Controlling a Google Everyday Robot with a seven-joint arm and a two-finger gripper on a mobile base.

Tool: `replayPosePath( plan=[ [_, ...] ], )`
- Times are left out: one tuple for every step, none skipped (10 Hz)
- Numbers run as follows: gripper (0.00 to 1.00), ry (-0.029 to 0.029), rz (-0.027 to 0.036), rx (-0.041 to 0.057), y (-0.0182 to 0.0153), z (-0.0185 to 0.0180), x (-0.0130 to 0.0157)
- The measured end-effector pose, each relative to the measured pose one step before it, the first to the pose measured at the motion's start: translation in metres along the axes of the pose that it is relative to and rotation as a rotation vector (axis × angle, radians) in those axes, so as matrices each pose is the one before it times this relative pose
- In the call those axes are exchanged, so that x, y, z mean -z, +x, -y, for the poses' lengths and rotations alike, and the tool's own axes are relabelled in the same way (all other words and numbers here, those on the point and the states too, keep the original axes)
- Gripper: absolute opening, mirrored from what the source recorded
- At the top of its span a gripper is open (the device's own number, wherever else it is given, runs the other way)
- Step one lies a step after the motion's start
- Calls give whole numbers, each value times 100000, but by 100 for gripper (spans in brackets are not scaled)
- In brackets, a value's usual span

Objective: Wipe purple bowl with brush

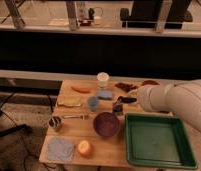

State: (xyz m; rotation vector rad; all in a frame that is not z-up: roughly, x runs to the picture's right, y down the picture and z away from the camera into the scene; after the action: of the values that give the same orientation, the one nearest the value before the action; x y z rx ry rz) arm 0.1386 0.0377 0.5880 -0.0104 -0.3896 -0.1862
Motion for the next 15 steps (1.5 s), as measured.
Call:
replayPosePath(
  plan=[
    [0,153,598,1320,-785,-149,123],
    [0,76,680,979,-744,-188,136],
    [0,-241,312,424,-392,-390,143],
    [0,-447,718,191,-293,-267,-39],
    [0,-1181,1457,457,-534,-341,-297],
    [0,-683,577,-253,-37,-288,-67],
    [0,-1853,1201,-332,-214,-766,-296],
    [0,-1125,592,107,-117,-373,-364],
    [0,-1252,417,-126,-24,-374,-459],
    [0,-1946,444,-827,278,-550,-977],
    [0,-1286,630,-760,160,-95,-710],
    [0,-929,414,-930,258,-62,-395],
    [0,-558,303,-886,253,-15,-210],
    [0,-1155,754,-1023,221,-57,-453],
    [0,-831,818,-378,4,111,-420]
  ],
)
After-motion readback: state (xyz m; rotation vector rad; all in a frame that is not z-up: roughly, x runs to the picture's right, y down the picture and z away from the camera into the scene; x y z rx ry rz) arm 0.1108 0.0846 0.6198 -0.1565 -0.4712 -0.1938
